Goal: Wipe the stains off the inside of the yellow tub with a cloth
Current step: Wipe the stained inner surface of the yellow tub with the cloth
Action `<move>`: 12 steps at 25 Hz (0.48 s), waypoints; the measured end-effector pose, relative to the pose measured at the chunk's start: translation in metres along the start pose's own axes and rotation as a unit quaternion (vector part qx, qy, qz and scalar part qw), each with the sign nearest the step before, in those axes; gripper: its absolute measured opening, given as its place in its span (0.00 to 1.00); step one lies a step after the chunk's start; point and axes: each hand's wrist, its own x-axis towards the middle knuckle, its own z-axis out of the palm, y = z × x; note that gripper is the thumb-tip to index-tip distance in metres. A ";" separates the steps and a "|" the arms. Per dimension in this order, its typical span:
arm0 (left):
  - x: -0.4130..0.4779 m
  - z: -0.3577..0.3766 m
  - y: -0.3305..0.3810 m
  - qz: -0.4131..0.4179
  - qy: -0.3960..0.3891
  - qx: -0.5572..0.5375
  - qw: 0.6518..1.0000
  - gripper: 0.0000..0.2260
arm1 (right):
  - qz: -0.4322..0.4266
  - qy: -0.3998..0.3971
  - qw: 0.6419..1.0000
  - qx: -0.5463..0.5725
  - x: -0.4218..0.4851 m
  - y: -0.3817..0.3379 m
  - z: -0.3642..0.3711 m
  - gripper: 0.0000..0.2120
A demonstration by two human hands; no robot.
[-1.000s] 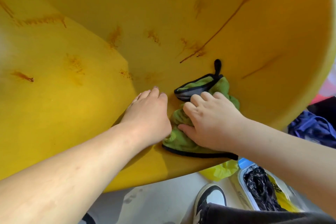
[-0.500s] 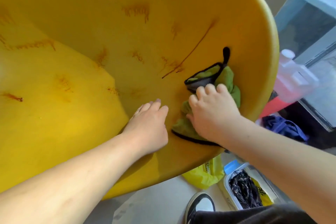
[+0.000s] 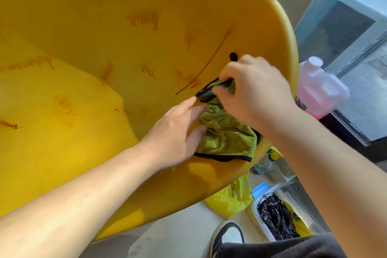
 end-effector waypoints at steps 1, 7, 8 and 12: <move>0.005 0.004 0.006 0.015 -0.007 -0.012 1.000 0.26 | 0.028 0.105 0.994 -0.007 0.003 0.010 -0.008 0.15; 0.028 0.060 0.026 0.033 -0.047 0.037 0.998 0.28 | 0.210 0.175 0.960 0.068 0.005 0.053 -0.008 0.32; 0.031 0.065 0.024 0.023 -0.045 0.036 0.998 0.28 | 0.215 0.168 0.958 0.090 0.007 0.060 -0.006 0.33; 0.073 0.064 0.037 0.028 0.005 0.004 1.000 0.28 | 0.224 0.186 0.935 0.200 0.016 0.068 0.001 0.26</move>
